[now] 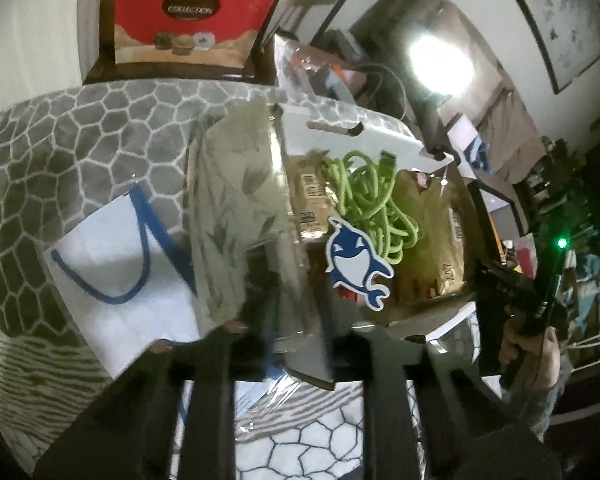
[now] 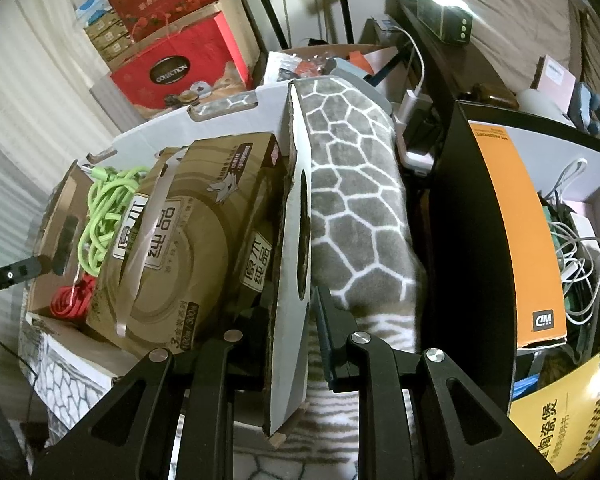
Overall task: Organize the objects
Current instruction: 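Carry the clear tray over the white box and release, then grasp the bamboo-print clear case with the left tool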
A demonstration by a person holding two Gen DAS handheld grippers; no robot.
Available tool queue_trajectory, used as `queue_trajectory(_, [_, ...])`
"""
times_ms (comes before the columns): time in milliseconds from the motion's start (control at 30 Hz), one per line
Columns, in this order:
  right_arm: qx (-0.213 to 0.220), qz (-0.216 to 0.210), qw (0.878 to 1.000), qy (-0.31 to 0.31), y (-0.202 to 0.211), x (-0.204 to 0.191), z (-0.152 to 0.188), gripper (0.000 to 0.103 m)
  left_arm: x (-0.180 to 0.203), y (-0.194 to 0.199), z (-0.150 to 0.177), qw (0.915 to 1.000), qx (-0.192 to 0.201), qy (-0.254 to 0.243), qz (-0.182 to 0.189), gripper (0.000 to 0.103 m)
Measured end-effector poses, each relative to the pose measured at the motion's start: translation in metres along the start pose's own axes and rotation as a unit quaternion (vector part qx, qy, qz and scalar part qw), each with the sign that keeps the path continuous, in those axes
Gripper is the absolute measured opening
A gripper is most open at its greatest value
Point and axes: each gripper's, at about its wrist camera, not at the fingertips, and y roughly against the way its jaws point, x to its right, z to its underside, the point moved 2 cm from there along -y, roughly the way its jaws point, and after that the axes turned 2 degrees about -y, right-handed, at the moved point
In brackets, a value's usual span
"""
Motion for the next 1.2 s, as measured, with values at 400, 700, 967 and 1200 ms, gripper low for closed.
queue_trajectory(400, [0.002,-0.004,1.0,-0.003,0.0,0.002,0.0,0.02,0.064,0.036,0.003,0.9905,0.083,-0.102,-0.04,0.008])
queue_trajectory(700, [0.002,-0.003,1.0,-0.003,-0.001,0.001,0.0,0.02,0.124,-0.003,0.011,0.9806,0.043,-0.19,-0.023,0.008])
queue_trajectory(967, [0.002,-0.004,1.0,-0.003,-0.001,0.001,0.0,0.02,0.13,-0.028,0.015,0.9733,0.005,-0.229,-0.003,0.006])
queue_trajectory(1200, [0.001,-0.003,1.0,-0.003,0.0,0.0,0.001,0.02,0.111,-0.044,0.019,0.9668,-0.059,-0.248,-0.022,0.006])
